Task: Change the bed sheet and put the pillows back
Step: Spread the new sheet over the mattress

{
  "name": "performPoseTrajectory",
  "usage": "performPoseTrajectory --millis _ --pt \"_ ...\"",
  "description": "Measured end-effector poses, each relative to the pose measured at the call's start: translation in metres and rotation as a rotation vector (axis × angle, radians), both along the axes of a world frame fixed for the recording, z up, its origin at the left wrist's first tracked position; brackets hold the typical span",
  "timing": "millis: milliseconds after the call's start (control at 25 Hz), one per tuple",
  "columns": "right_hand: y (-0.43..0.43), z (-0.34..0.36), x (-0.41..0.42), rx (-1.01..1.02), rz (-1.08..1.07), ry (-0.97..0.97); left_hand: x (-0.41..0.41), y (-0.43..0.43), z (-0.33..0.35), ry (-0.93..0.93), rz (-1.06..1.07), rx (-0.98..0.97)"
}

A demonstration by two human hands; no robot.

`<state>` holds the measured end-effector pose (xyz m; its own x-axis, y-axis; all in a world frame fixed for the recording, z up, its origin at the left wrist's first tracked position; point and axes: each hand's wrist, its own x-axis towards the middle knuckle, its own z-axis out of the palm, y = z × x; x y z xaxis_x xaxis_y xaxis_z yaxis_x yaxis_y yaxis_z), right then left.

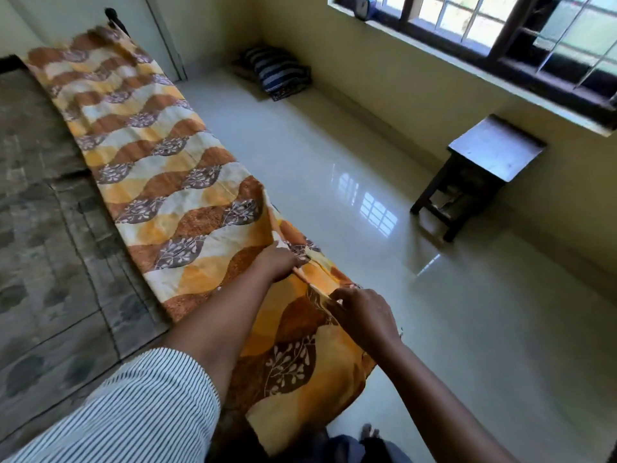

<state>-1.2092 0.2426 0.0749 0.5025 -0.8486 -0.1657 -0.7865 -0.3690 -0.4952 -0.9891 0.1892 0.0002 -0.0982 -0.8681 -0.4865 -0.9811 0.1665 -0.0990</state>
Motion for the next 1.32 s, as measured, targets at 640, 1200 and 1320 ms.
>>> performPoseTrajectory --millis 640,1200,1320 --pt "0.231 0.011 0.082 -0.129 0.236 -0.154 0.139 0.341 0.031 -0.111 0.411 -0.146" --pt "0.438 -0.035 0.194 0.075 0.267 0.021 0.248 0.541 -0.028 -0.08 0.377 -0.068" --pt "0.466 -0.046 0.204 0.145 0.187 0.048 0.257 0.553 -0.038 -0.073 0.358 -0.026"
